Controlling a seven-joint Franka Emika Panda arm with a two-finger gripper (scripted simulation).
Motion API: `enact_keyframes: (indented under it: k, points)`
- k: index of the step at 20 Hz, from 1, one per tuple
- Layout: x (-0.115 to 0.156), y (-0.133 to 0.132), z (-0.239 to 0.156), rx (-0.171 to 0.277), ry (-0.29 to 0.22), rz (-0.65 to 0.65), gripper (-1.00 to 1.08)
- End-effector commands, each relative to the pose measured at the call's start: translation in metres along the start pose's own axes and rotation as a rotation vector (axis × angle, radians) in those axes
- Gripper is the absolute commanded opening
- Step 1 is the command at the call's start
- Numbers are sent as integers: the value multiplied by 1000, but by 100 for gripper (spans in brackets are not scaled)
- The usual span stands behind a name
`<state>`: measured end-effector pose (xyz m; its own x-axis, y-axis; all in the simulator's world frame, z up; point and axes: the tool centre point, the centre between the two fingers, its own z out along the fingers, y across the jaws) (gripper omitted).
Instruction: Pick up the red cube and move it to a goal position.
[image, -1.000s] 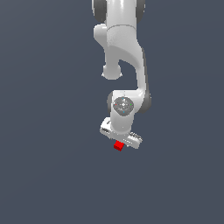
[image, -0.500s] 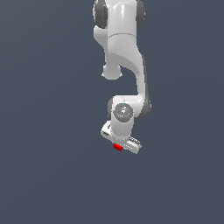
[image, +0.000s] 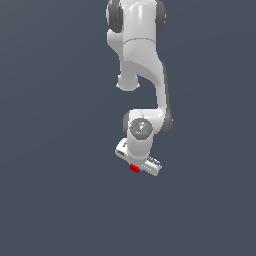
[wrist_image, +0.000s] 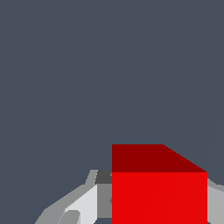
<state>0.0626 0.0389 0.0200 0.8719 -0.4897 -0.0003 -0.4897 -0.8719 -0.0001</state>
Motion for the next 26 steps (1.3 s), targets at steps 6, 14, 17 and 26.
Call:
enact_keyframes:
  k: [6,14,17,26]
  points:
    - [-3,3,-5,0,0,0,-100]
    - [-16,16,-28,0,0,0,-100]
    - [-25,24,-42,0,0,0,-100]
    - [-58,57,-100,1,-1,1,-100]
